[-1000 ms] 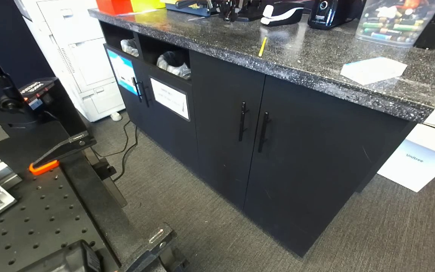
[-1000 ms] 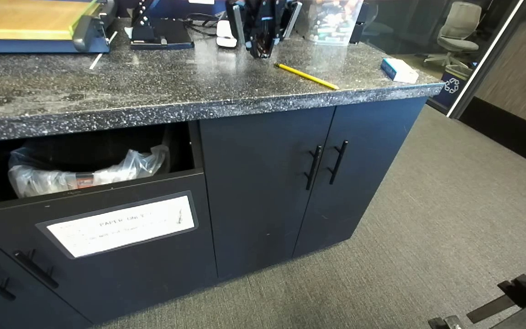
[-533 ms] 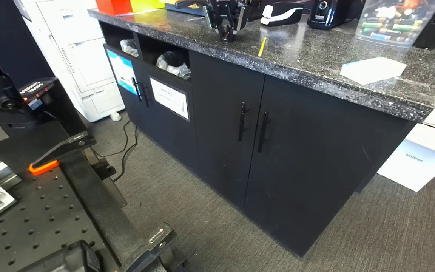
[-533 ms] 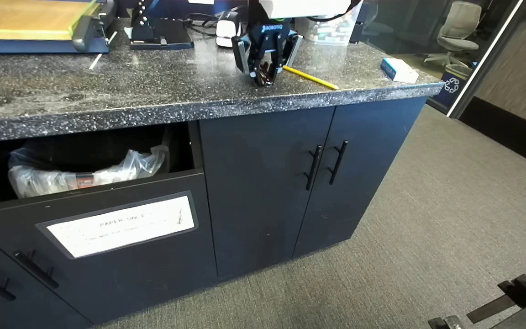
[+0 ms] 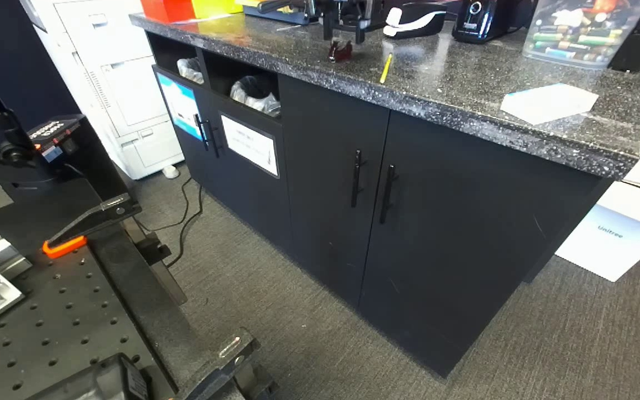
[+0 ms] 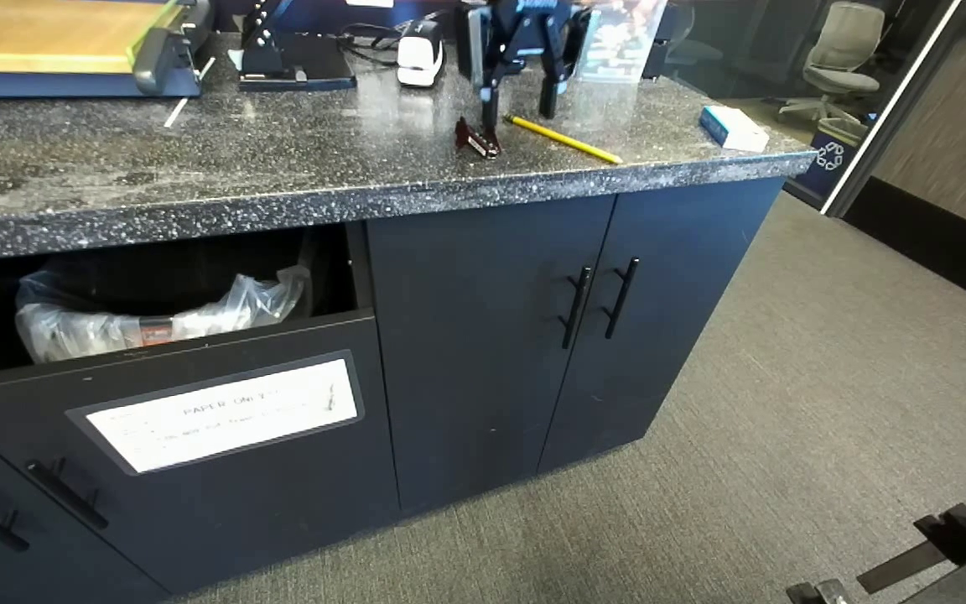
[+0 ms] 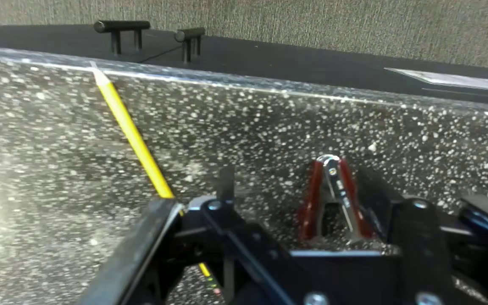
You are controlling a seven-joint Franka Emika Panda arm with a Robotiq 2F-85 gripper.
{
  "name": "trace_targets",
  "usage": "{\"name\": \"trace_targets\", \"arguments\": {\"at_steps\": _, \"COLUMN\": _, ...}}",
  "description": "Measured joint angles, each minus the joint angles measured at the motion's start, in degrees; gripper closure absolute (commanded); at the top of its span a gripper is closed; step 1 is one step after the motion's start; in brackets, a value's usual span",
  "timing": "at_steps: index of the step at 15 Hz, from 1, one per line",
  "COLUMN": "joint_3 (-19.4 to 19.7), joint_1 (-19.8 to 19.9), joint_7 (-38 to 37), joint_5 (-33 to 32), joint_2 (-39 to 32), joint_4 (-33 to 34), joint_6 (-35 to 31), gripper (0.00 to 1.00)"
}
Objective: Move the staple creeper to the left
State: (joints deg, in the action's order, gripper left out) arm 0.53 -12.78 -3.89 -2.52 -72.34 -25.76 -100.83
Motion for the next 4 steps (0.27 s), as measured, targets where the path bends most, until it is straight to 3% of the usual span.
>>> {"name": "trace_targets", "arguments": {"at_steps": 1, "joint_3": -0.3, "joint_1": 1.5, "joint_7": 0.2, "joint_5": 0.7, "joint_2": 1.7, "joint_4": 0.0, "joint_6": 3.1, "gripper": 0.11}}
{"name": "trace_targets", "arguments": {"at_steps": 3, "joint_3": -0.6, "joint_1": 4.8, "joint_7": 0.3, "joint_5": 1.8, "joint_2": 4.9, "joint_4": -0.1, "joint_6": 9.7, "gripper": 0.0}}
{"name": "trace_targets", "arguments": {"at_steps": 4, "joint_3": -0.8, "joint_1": 6.1, "joint_7": 0.7, "joint_5": 2.3, "joint_2": 5.9, "joint_4": -0.3, "joint_6": 11.1, "gripper": 0.0}}
